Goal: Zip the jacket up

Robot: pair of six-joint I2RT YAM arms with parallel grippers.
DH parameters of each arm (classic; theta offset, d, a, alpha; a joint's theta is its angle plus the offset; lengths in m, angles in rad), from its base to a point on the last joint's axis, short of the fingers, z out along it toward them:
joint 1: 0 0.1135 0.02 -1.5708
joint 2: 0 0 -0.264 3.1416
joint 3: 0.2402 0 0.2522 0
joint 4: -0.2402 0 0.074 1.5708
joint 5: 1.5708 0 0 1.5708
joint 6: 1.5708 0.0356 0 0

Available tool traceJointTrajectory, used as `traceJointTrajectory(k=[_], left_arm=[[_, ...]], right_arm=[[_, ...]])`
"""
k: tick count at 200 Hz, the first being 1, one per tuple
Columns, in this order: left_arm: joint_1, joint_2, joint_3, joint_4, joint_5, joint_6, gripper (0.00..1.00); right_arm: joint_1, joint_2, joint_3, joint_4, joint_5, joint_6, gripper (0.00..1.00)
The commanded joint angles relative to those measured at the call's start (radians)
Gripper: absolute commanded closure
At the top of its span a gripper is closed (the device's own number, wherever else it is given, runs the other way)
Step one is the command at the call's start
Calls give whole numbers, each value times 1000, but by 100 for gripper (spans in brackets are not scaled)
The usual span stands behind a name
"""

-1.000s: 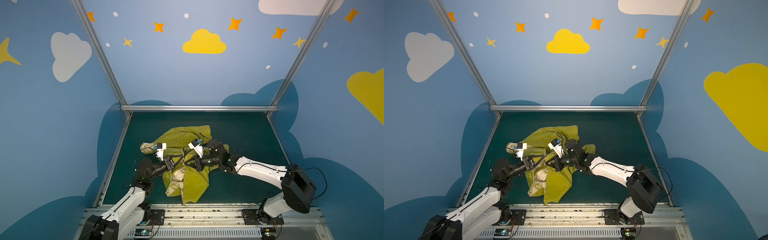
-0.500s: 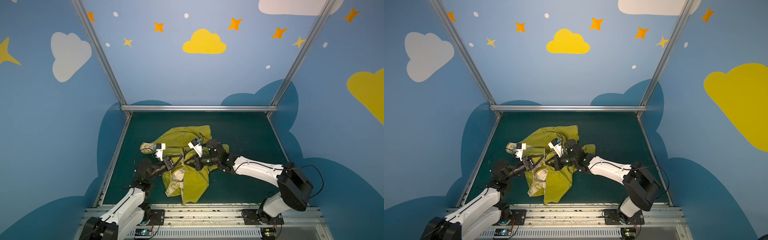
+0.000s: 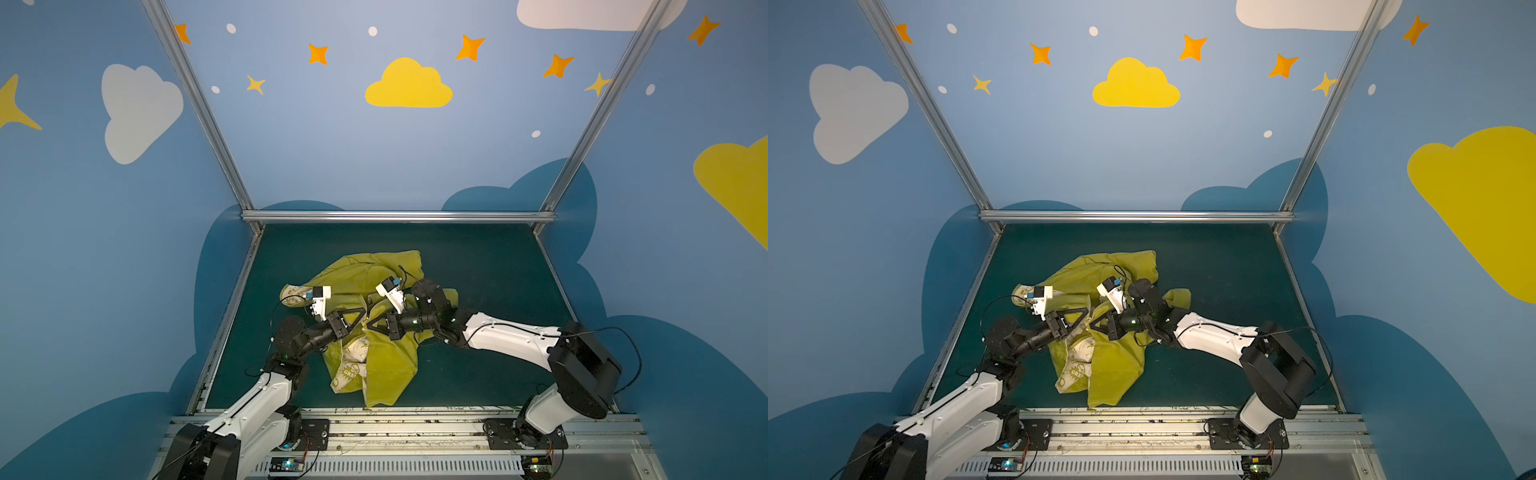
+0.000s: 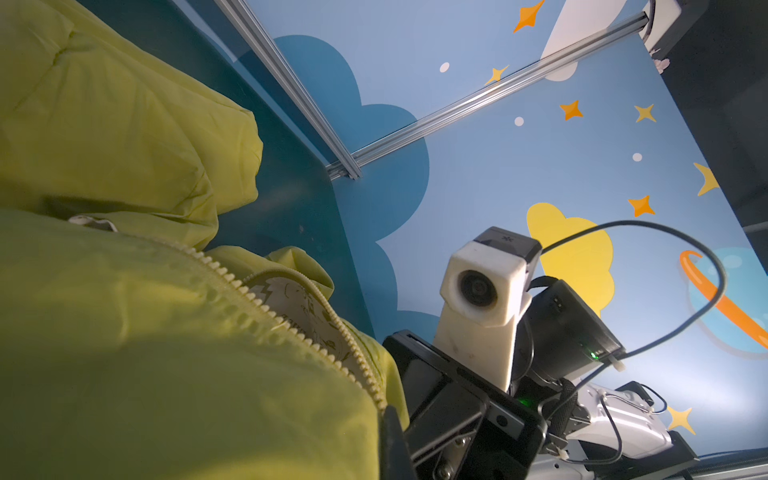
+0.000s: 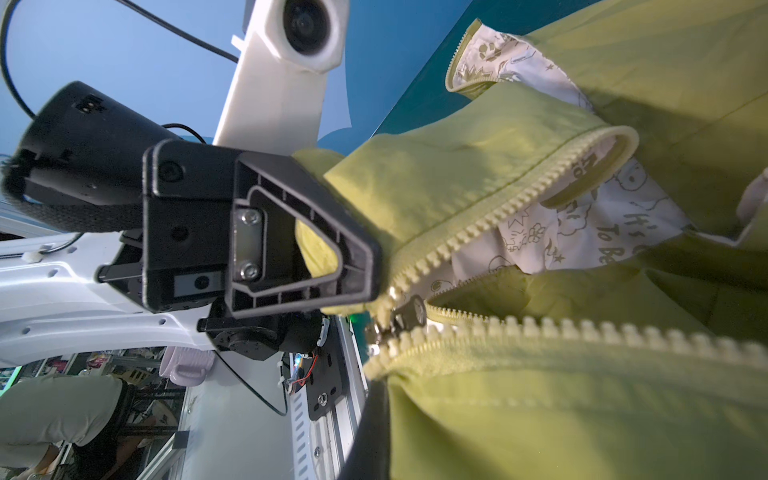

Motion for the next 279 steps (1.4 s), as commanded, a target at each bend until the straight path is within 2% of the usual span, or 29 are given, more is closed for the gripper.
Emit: traceJointTrajectory(k=[1,27,56,84,128,155,176,191,225,247,279], left_arm=[[10,9,26,114,-42,-6,97],[17,18,26,115,-48,-13,97],[23,6,20,91,-50,-12,97],[24,-35,17,34,-47,16,97],[24,-113,22,-86,-26,76,97],[23,-112,18,-96,-12,94,97],[22,-93,21,-73,11,92,97],[23,-84,27,-66,30,89,97],[24,-89,39,-90,54,91,97],[23,-85,50,-115,64,95,97],[23,-72,52,-131,68,87,97]], right_arm=[[58,44,-45,-56,-43,11,100],[67,79,-66,-56,-57,26,100],[57,32,-53,-158,-22,-22,100],[47,-21,-15,-279,-4,-82,83],[1,-137,11,-451,-16,-164,72],[-33,-242,69,-566,-6,-240,64],[-40,-267,60,-477,37,-312,60],[-49,-255,41,-368,16,-371,58],[-74,-170,124,-368,-61,-478,50],[-81,-95,174,-333,-188,-590,47],[-103,-10,249,-322,-295,-642,49]])
